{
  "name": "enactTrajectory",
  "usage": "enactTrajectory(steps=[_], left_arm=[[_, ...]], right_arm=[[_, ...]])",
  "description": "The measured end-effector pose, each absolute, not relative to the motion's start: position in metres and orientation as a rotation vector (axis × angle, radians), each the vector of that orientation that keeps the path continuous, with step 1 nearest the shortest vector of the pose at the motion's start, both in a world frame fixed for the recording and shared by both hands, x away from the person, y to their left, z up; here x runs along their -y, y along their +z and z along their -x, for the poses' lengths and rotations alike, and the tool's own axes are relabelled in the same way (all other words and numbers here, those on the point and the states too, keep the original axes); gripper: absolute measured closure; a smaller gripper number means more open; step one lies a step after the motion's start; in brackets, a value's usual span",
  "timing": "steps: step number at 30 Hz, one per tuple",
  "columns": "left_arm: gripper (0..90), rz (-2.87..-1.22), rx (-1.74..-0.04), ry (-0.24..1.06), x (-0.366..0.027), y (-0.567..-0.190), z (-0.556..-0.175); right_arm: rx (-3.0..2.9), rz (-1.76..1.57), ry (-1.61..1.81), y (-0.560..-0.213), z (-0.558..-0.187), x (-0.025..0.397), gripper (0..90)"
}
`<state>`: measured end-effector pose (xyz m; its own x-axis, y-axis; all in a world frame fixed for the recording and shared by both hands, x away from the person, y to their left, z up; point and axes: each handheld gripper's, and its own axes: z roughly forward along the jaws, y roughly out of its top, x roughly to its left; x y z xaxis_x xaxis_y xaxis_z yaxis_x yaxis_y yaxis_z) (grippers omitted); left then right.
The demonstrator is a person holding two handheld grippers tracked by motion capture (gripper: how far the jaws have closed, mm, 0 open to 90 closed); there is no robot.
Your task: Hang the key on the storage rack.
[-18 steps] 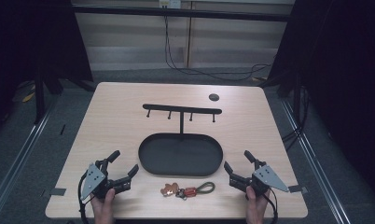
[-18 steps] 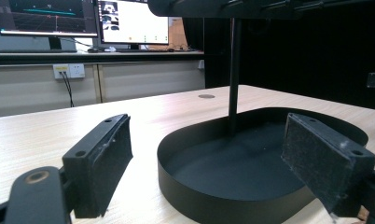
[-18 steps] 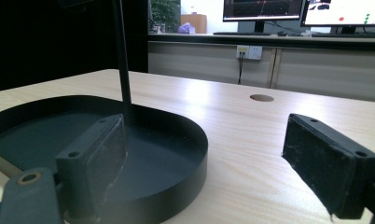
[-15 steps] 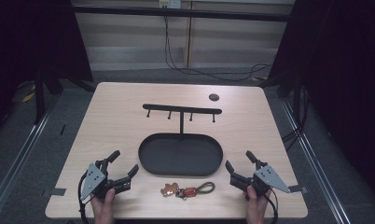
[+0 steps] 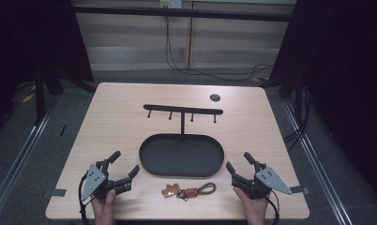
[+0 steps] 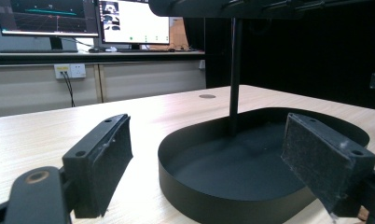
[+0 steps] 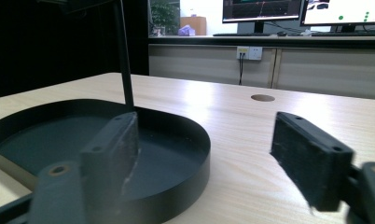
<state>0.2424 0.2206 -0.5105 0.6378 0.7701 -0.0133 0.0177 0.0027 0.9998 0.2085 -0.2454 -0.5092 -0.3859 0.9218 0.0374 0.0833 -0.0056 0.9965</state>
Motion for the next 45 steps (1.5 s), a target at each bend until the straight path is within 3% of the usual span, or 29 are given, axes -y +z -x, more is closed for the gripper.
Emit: enactTrajectory(steps=[10, 37, 40, 45], left_arm=[[15.7, -1.465, -0.701, 0.673, -0.221, -0.510, -0.242], [15.6, -1.473, -0.693, 0.670, -0.221, -0.510, -0.242], [15.6, -1.472, -0.693, 0.671, -0.221, -0.510, -0.242], [15.6, -1.474, -0.692, 0.671, -0.221, -0.510, -0.242]], right_arm=[[-1.697, -1.083, 1.506, -0.501, -0.212, 0.243, 36.8], [-2.193, -1.089, 1.399, -0.464, -0.220, 0.213, 45.3], [-2.293, -1.065, 1.389, -0.461, -0.227, 0.207, 52.6], [-2.397, -1.030, 1.337, -0.455, -0.233, 0.199, 54.0]])
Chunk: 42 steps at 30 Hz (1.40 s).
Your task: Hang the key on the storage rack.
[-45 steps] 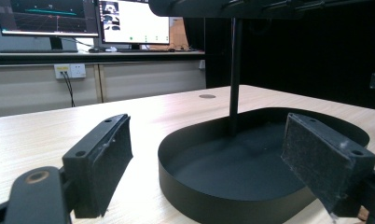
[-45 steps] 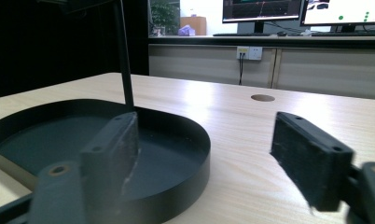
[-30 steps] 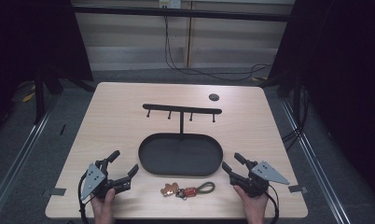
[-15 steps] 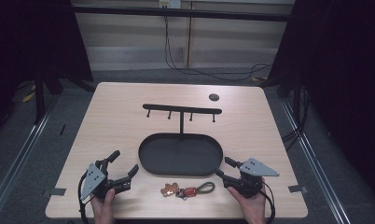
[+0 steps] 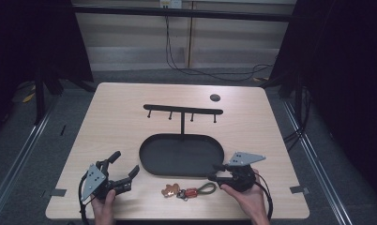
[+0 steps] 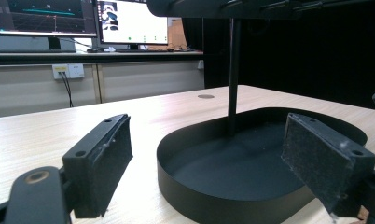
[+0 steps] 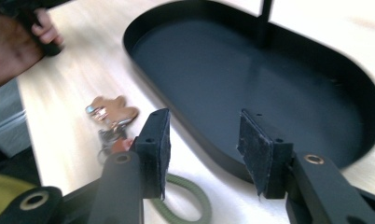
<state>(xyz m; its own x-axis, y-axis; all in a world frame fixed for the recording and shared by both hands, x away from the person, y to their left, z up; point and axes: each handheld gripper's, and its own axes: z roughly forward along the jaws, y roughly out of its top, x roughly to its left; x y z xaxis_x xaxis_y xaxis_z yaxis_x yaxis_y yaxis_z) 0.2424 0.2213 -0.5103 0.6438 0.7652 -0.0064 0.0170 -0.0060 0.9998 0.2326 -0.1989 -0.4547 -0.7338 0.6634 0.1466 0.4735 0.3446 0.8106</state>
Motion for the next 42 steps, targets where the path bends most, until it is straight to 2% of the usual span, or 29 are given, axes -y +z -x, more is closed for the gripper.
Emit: enactTrajectory(steps=[3, 7, 13, 27, 42], left_arm=[[15.6, -1.474, -0.692, 0.670, -0.221, -0.510, -0.242], [15.6, -1.473, -0.691, 0.670, -0.221, -0.510, -0.242], [15.6, -1.474, -0.691, 0.670, -0.221, -0.510, -0.242], [15.7, -1.474, -0.692, 0.670, -0.221, -0.510, -0.242], [15.6, -1.475, -0.695, 0.666, -0.221, -0.510, -0.243]], right_arm=[[-2.462, -1.021, 1.302, -0.450, -0.238, 0.194, 55.2], [-2.593, -1.006, 1.235, -0.446, -0.248, 0.191, 63.4], [-2.681, -0.998, 1.151, -0.445, -0.251, 0.195, 70.6], [-2.827, -1.016, 0.968, -0.469, -0.252, 0.195, 73.1], [-2.844, -1.058, 0.781, -0.476, -0.256, 0.184, 72.9]])
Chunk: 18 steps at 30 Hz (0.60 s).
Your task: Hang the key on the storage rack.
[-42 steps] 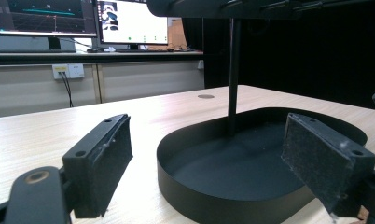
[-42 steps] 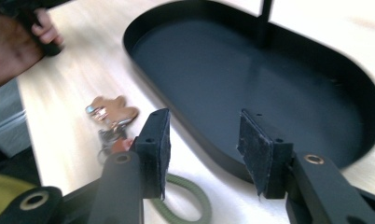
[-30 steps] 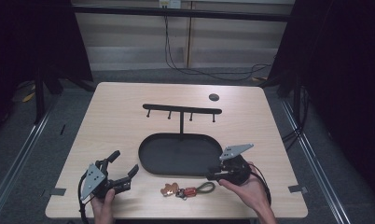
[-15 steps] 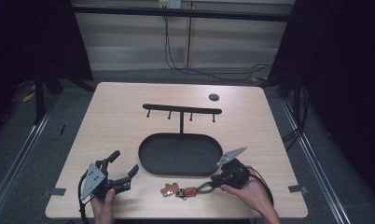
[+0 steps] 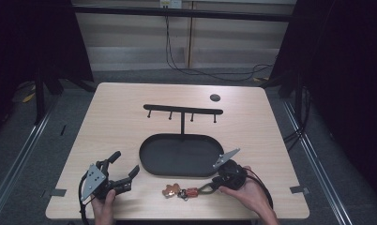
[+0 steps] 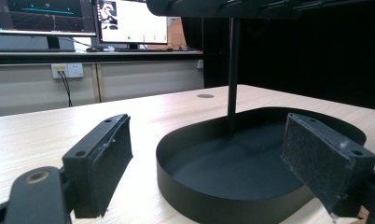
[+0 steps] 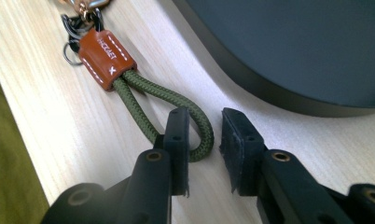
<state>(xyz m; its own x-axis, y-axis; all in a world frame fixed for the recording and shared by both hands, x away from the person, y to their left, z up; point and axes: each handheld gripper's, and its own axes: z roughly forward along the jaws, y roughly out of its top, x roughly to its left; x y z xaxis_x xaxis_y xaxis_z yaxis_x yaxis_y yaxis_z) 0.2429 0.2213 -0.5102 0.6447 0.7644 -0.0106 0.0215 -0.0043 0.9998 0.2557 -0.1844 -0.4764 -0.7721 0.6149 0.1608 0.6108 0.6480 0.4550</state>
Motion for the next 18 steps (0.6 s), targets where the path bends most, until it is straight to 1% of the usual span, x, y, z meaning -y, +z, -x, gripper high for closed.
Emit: enactTrajectory(steps=[4, 7, 12, 18], left_arm=[[15.6, -1.469, -0.697, 0.665, -0.221, -0.510, -0.243], [15.6, -1.474, -0.692, 0.670, -0.221, -0.510, -0.243], [15.6, -1.475, -0.691, 0.668, -0.221, -0.510, -0.243], [15.6, -1.470, -0.693, 0.665, -0.221, -0.510, -0.243]], right_arm=[[-2.842, -1.038, 0.763, -0.477, -0.255, 0.183, 74.8], [-2.824, -0.983, 0.696, -0.476, -0.252, 0.179, 79.9], [-2.826, -0.987, 0.626, -0.474, -0.252, 0.175, 84.0], [-2.889, -1.062, 0.624, -0.472, -0.263, 0.177, 85.0]])
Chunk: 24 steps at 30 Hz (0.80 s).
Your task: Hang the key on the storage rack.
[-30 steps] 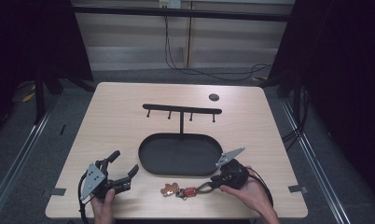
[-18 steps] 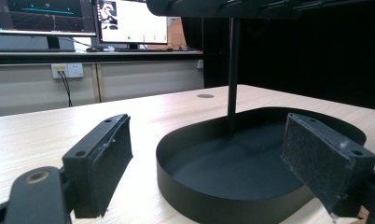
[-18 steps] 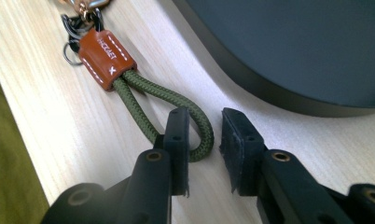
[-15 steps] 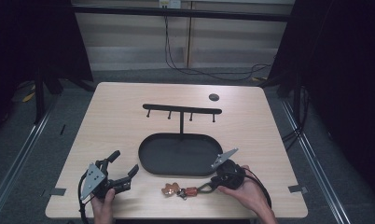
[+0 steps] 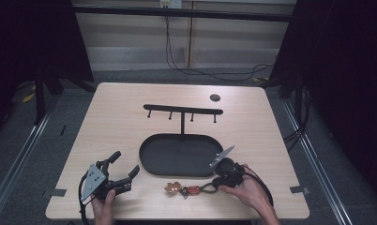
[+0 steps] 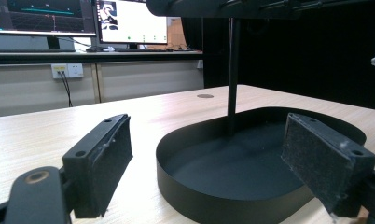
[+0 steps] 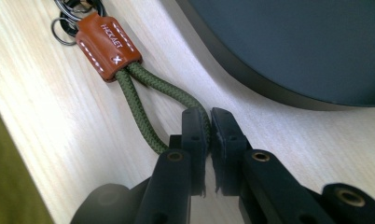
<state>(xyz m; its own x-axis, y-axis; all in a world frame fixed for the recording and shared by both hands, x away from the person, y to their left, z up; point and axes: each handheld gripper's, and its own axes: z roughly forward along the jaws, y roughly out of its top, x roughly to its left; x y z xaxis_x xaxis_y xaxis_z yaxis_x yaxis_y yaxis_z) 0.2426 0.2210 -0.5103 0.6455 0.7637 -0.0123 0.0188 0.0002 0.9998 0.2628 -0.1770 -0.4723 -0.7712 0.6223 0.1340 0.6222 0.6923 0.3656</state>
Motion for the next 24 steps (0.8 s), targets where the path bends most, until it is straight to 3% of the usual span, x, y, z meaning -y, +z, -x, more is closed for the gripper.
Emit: enactTrajectory(steps=[24], left_arm=[[15.6, -1.471, -0.693, 0.666, -0.221, -0.510, -0.243]], right_arm=[[-3.064, -0.999, 0.539, -0.427, -0.296, 0.164, 86.0]])
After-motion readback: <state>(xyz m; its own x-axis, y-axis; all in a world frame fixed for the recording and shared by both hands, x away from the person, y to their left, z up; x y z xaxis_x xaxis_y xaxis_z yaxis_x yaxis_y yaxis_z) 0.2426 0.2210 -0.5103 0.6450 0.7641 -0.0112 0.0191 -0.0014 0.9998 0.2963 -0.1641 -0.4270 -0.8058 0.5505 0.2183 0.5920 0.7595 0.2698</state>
